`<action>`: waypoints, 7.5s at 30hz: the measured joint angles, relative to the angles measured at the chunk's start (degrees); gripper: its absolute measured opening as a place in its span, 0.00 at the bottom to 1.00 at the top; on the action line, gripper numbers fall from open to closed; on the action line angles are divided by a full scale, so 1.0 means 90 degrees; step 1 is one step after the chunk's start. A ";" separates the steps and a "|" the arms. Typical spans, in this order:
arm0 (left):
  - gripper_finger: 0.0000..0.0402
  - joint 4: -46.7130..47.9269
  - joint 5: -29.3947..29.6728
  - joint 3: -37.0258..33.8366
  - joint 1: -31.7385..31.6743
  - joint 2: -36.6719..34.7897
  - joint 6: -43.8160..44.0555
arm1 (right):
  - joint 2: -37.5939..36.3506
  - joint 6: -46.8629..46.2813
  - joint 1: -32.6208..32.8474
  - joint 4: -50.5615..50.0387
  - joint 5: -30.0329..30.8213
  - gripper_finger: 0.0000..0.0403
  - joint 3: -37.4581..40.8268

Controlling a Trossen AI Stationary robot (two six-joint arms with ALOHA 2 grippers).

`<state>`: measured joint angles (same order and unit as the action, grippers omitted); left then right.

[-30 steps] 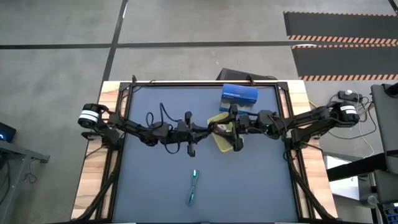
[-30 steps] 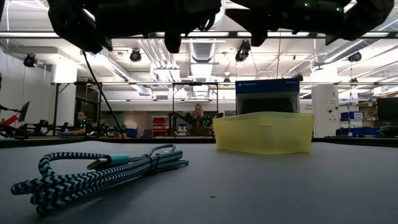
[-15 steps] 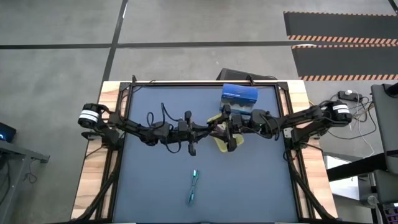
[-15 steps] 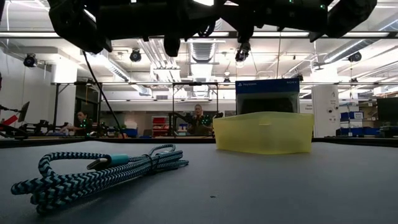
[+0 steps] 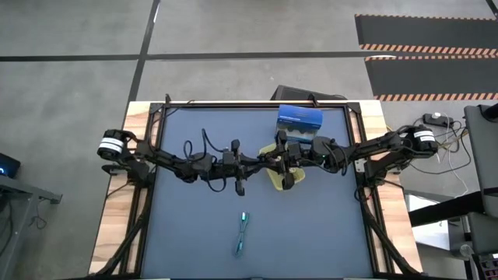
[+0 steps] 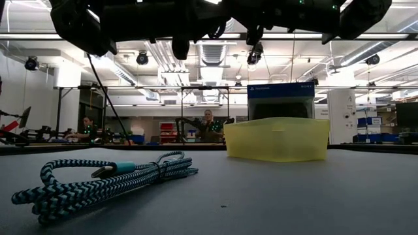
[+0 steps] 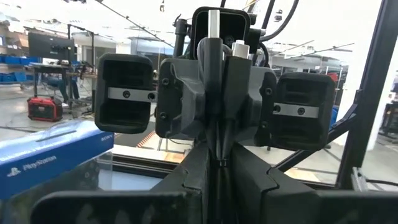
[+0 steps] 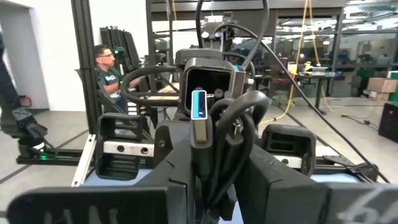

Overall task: Pick and place USB-C Cables
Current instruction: Put the black charger cable into the yellow bin, then put the light blue charger cable into the yellow bin

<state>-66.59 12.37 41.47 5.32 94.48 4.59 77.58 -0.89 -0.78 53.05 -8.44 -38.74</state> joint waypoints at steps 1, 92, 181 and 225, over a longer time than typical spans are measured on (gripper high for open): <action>0.09 0.0001 -0.0003 0.0000 0.0000 0.0000 0.0102 | 0.0010 -0.0002 0.0003 0.0002 -0.0022 0.16 0.0000; 0.52 0.4843 0.1958 -0.0595 -0.0048 -0.3349 -0.1767 | 0.2403 -0.4309 -0.1729 -1.2302 -0.0850 0.17 -0.4623; 0.46 0.6415 0.0806 0.0014 0.1589 -0.1525 0.6745 | -0.1993 0.1914 0.1098 -0.1470 0.1617 0.14 0.1205; 0.37 0.9473 0.1754 0.3374 0.2900 0.1459 0.7982 | -0.2237 0.2362 0.1069 -0.1854 0.1663 0.14 0.1158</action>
<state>18.66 28.16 71.84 31.42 107.61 76.43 57.45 20.36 8.84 36.36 6.52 -28.32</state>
